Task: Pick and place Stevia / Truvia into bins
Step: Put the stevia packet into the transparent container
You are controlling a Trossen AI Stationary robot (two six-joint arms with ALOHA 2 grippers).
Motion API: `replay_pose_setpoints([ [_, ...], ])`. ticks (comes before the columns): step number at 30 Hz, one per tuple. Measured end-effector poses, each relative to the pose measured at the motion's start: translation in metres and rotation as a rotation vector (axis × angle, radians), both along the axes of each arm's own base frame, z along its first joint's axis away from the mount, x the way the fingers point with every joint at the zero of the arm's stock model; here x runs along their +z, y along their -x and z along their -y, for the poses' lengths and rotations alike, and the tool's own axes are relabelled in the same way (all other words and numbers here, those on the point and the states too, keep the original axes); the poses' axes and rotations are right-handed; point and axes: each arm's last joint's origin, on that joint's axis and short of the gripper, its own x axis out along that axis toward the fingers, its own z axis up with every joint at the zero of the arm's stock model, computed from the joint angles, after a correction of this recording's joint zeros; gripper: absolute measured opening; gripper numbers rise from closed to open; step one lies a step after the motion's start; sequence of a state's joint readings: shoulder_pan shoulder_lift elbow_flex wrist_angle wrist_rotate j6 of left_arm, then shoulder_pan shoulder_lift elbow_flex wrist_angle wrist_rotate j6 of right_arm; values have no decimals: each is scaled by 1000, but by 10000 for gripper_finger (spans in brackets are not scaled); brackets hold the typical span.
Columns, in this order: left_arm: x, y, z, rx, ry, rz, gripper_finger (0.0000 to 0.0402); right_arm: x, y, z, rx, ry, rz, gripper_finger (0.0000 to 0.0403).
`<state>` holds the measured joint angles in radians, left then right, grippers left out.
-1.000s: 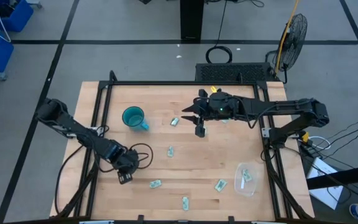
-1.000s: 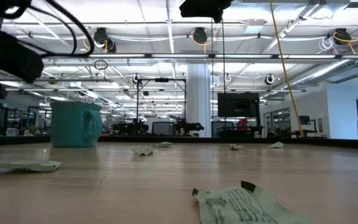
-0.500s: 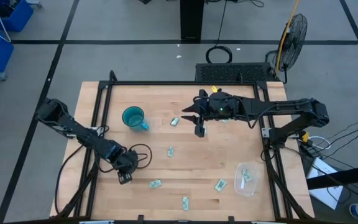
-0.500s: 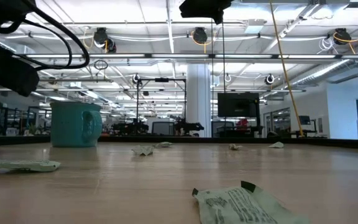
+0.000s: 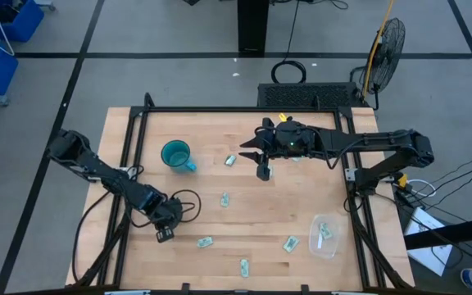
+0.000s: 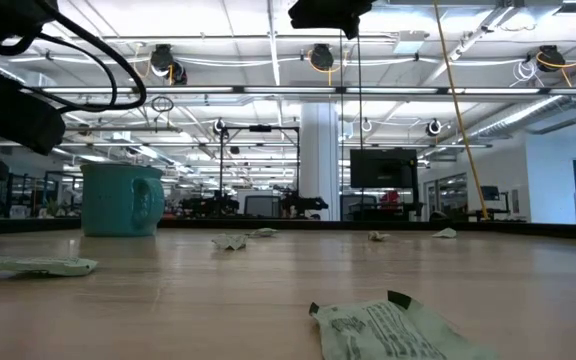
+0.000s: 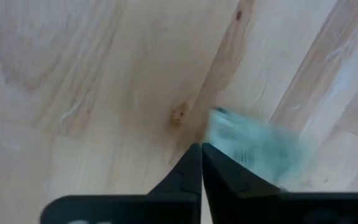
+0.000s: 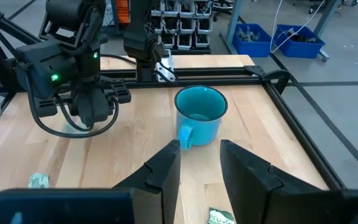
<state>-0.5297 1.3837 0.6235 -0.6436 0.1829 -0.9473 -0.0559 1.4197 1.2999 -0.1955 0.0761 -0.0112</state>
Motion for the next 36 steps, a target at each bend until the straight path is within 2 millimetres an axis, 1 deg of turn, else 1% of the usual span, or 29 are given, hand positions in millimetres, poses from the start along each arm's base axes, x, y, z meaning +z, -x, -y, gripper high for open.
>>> replay_pose_setpoints([
  [13,0,-1,3,-2,63,-14,3,0,0,-1,2,0,0,109],
  [20,14,-11,6,12,92,73,3,0,0,-2,6,0,0,109],
  [24,14,-10,5,17,71,65,3,0,0,-2,6,0,0,109],
  [28,14,-9,5,-7,65,65,27,0,0,-2,6,0,0,109],
  [36,12,-9,3,-9,34,66,95,0,0,-2,6,0,0,109],
])
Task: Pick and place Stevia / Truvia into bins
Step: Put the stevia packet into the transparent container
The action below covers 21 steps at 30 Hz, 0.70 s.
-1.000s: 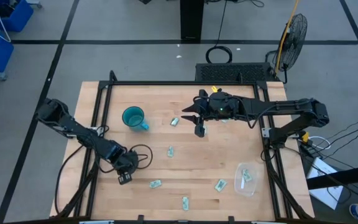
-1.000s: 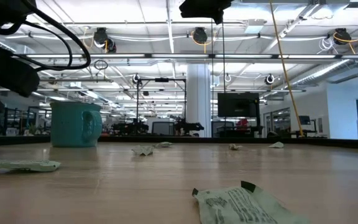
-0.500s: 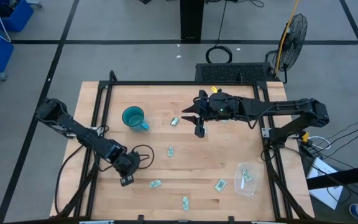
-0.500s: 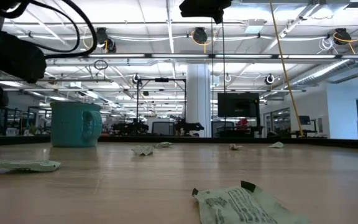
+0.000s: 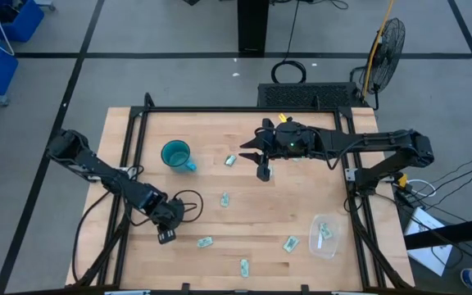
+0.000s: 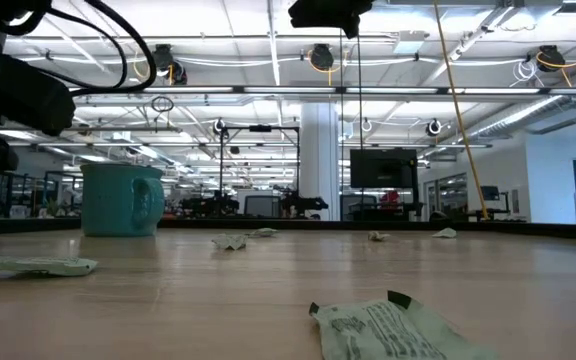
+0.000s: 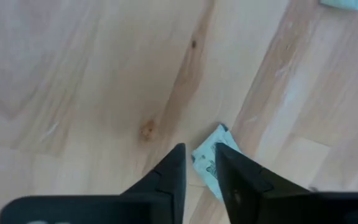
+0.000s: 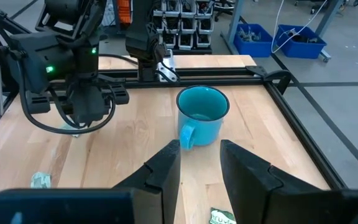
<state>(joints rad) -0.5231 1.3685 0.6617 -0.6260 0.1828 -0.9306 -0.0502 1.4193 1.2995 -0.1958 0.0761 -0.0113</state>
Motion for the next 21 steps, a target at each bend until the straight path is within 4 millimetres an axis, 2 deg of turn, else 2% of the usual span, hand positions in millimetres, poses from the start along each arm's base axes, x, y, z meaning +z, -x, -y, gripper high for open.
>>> replay_pose_setpoints([
  [8,-7,7,-4,25,-24,-52,143,0,0,0,0,0,0,109],
  [21,-14,6,4,-15,-26,-48,145,0,0,0,0,0,-3,109],
])
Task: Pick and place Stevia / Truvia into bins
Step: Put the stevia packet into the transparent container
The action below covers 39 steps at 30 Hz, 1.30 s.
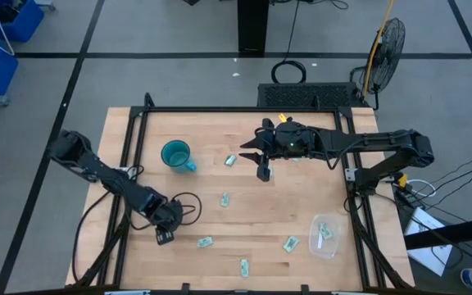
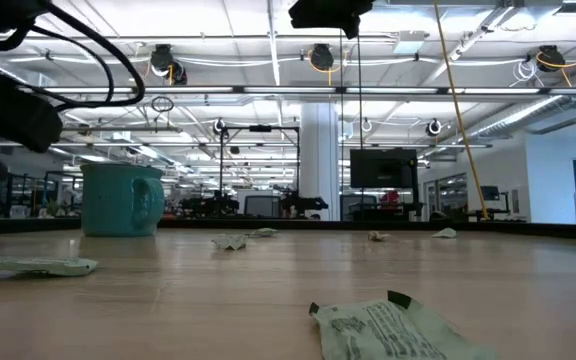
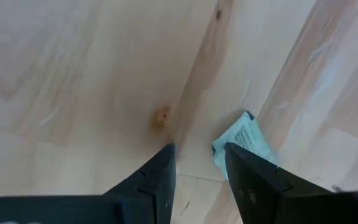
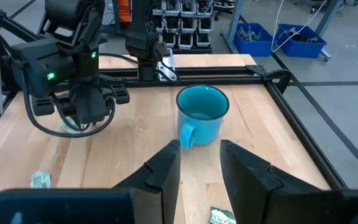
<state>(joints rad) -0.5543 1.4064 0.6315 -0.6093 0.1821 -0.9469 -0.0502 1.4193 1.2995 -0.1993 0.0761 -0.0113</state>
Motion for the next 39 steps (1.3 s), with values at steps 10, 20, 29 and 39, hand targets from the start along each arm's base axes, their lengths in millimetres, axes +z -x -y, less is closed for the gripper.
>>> replay_pose_setpoints([
  [10,-4,-1,3,-27,-28,10,77,0,0,0,0,0,-1,109],
  [20,11,-18,2,24,4,131,4,-3,-1,-3,8,-271,9,109],
  [29,58,-64,-20,99,-150,390,2,-82,12,-19,-175,-864,-203,109],
  [39,107,-108,-67,185,-213,666,1,-140,43,-34,71,-669,358,109],
])
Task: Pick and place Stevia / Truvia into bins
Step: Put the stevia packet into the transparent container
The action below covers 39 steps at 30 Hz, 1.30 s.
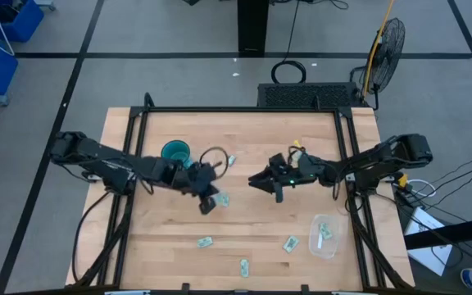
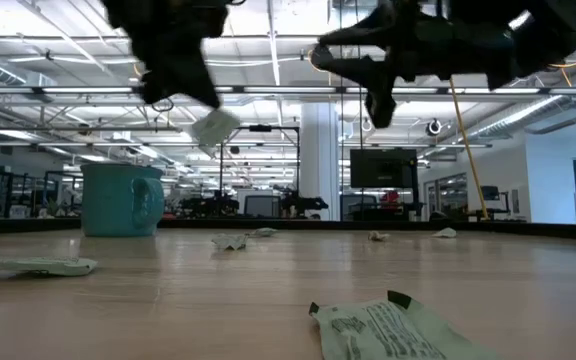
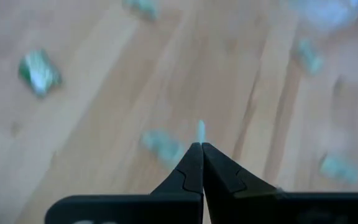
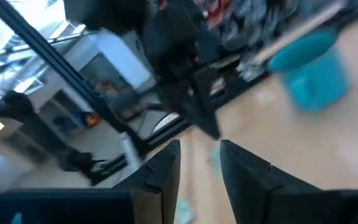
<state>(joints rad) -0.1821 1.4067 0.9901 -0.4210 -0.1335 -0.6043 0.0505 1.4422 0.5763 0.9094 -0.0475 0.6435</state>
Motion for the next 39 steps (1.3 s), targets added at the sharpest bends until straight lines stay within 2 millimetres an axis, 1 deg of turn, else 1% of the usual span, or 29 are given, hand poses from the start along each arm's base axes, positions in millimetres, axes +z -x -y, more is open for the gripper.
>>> replay_pose_setpoints([
  [2,10,-8,-8,16,2,85,1,-6,4,1,-20,7,-8,109],
  [4,21,-15,-14,22,-7,169,1,-9,5,2,-25,-29,-24,109],
  [9,48,-28,-30,42,-38,375,1,-8,5,1,-10,-50,-23,109],
  [14,57,-31,-40,67,-57,446,1,4,6,0,32,-54,107,110],
  [21,66,-35,-42,73,-52,546,1,9,5,5,10,-56,143,110],
  [27,67,-35,-41,74,-50,560,1,9,4,14,-45,-55,144,110],
  [31,60,-41,-41,73,-50,546,1,10,4,16,-49,-54,153,110],
  [35,54,-51,-40,56,-37,569,1,11,3,17,-54,-54,154,110],
  [37,48,-57,-40,53,-35,570,1,14,2,17,-54,-54,160,110],
  [39,45,-58,-41,55,-37,553,1,17,0,17,-54,-46,169,110],
])
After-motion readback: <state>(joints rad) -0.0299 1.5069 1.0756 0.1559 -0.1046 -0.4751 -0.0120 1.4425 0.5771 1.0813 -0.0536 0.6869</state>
